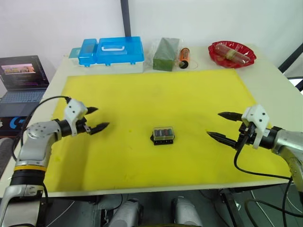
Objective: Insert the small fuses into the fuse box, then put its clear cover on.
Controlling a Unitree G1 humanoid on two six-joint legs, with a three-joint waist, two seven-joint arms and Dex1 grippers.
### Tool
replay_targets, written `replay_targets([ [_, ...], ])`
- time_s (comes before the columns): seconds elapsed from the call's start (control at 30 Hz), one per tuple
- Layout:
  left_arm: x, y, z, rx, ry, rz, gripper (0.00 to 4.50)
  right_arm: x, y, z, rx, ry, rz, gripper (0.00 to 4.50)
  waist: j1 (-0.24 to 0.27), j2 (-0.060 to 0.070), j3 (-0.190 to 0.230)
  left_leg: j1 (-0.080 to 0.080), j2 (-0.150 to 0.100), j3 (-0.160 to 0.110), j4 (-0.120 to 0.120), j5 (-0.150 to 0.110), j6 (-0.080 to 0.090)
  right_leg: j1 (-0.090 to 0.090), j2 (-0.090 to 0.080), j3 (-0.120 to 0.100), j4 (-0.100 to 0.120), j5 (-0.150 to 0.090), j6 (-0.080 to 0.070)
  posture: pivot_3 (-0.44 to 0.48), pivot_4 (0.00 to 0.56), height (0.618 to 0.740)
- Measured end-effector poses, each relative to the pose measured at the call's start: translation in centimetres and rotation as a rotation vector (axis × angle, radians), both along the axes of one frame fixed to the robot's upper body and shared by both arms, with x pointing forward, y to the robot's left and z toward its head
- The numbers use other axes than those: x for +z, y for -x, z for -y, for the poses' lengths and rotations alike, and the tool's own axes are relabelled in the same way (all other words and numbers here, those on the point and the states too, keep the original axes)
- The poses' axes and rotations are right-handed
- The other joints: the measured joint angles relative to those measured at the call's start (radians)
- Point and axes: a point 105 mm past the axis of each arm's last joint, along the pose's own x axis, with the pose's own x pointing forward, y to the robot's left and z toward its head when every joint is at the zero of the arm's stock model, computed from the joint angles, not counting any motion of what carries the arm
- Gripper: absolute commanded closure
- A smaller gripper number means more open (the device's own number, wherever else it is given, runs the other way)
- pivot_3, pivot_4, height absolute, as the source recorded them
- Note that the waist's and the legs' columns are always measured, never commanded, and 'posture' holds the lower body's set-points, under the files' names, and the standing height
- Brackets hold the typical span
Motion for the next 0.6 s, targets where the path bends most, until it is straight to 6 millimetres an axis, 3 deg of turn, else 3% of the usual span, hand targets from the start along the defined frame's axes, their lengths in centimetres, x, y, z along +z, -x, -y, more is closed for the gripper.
replay_targets([
  [0.17,0.5,-1.0,-1.0,0.045,-0.025,0.038,0.02,-0.2,-0.5,0.6,-0.046,-0.003,0.009,0.00,-0.001,0.001,0.001,0.000,0.000,0.000,0.000,0.000,0.000,0.000,0.000,0.000,0.000,0.000,0.000,0.000,0.150,0.740],
  [0.6,0.4,-1.3,-0.7,0.044,-0.023,0.066,0.02,0.2,-0.8,0.5,-0.051,-0.012,0.026,0.00,-0.002,0.001,0.001,0.000,0.000,0.000,0.000,0.000,0.000,-0.001,0.000,0.000,0.000,0.000,0.000,0.000,0.150,0.740],
])
